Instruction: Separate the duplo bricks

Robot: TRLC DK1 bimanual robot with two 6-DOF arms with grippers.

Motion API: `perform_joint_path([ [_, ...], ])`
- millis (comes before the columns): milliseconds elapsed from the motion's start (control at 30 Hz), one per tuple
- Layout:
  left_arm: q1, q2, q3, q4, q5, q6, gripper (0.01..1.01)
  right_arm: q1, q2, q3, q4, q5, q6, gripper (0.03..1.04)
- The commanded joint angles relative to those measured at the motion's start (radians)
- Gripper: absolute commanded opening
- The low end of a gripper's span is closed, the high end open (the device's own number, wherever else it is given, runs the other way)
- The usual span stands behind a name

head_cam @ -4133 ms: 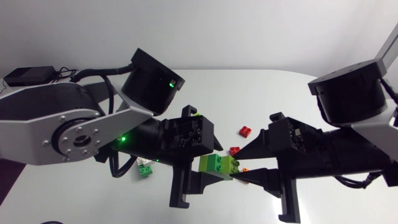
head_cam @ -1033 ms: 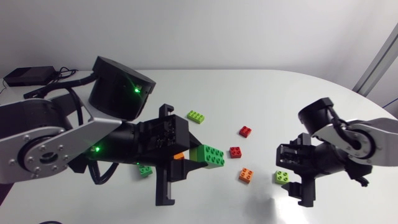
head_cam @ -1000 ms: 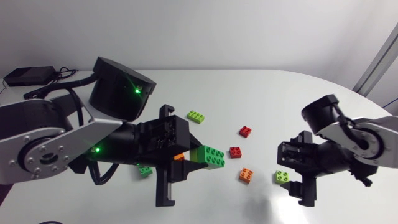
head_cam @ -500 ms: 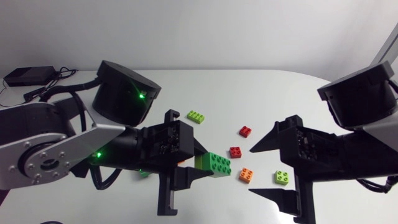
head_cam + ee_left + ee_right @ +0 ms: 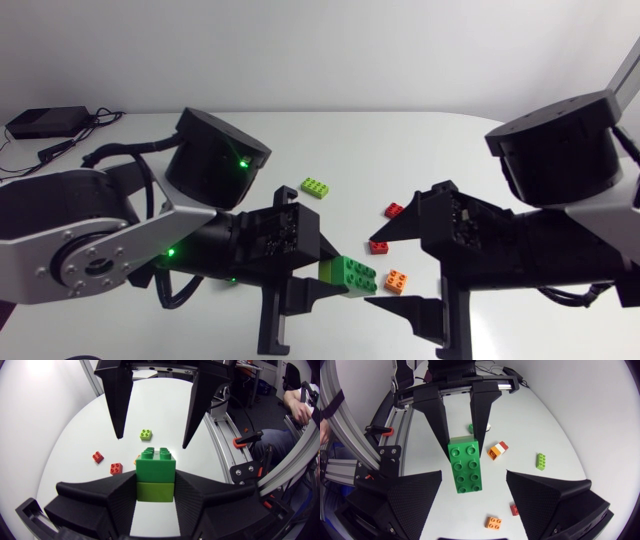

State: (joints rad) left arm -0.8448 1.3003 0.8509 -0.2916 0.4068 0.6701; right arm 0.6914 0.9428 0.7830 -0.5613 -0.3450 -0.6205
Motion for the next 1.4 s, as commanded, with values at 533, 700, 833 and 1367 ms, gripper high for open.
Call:
perform_joint_path([
  [533,0.021,-0.021,0.073,-0.054,0.095,-0.035,0.326,0.039,0.031,-0.021,0.014,-0.051,0.028,0.45],
  [700,0.038,-0.038,0.074,-0.067,0.112,-0.033,0.326,0.04,0.031,-0.033,0.009,-0.058,0.019,0.37],
  [833,0.043,-0.039,0.08,-0.069,0.115,-0.038,0.408,0.053,0.03,-0.031,0.0,-0.06,0.019,0.31],
  [1367,0.067,-0.049,0.07,-0.141,0.148,0.011,0.861,0.043,-0.018,0.028,-0.069,-0.061,0.011,0.31],
])
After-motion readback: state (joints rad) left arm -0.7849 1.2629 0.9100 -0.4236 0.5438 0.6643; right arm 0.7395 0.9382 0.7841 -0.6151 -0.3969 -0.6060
